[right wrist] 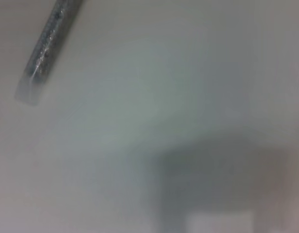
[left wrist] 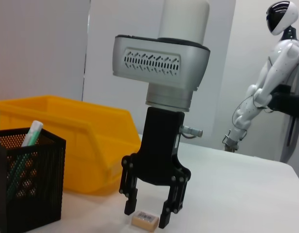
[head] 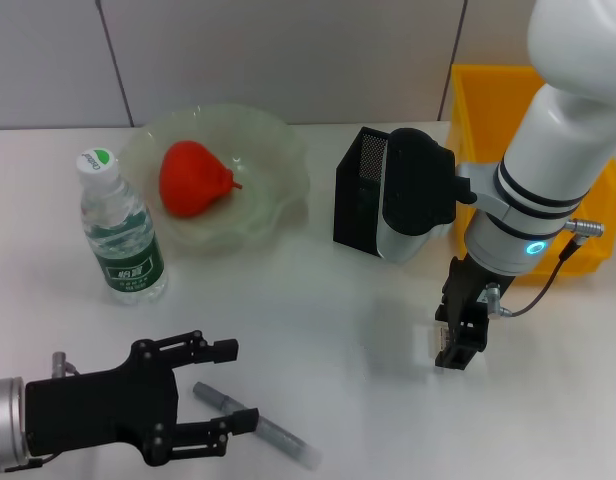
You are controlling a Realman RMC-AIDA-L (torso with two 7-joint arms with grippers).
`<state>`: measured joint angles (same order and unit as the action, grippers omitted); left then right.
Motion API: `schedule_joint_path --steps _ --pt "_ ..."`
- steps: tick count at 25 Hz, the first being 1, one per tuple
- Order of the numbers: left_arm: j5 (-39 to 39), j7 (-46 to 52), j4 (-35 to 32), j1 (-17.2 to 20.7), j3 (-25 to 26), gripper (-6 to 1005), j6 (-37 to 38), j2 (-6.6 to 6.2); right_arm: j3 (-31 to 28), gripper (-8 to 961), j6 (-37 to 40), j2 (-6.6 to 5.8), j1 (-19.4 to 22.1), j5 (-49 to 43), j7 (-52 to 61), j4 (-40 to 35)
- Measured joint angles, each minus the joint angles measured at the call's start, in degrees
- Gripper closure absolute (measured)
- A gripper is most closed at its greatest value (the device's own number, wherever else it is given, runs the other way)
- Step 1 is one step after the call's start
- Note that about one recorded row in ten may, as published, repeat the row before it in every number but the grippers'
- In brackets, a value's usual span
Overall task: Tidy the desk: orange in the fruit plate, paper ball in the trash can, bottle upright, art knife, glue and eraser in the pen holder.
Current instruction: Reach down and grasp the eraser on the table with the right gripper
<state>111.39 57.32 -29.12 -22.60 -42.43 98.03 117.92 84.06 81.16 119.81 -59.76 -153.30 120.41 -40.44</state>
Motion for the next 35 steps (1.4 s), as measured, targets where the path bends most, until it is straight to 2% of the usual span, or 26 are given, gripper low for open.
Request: schedule_joint_path --steps 16,24,35 --pt "0.5 -0.1 -0.4 0.3 -0.1 214 -0.5 0.02 0.1 352 -0.7 -0.02 0.1 0.0 -0.1 0.6" --pt "0.5 -0.1 -0.4 0.4 -0.1 214 -0.5 0.07 2.0 353 -2.0 -0.02 0.2 0.6 0.0 1.5" --pt "0.5 -0.1 -0.4 0.6 0.2 213 0.0 0.11 2.2 477 -2.2 0.06 0.4 0.7 0.2 1.3"
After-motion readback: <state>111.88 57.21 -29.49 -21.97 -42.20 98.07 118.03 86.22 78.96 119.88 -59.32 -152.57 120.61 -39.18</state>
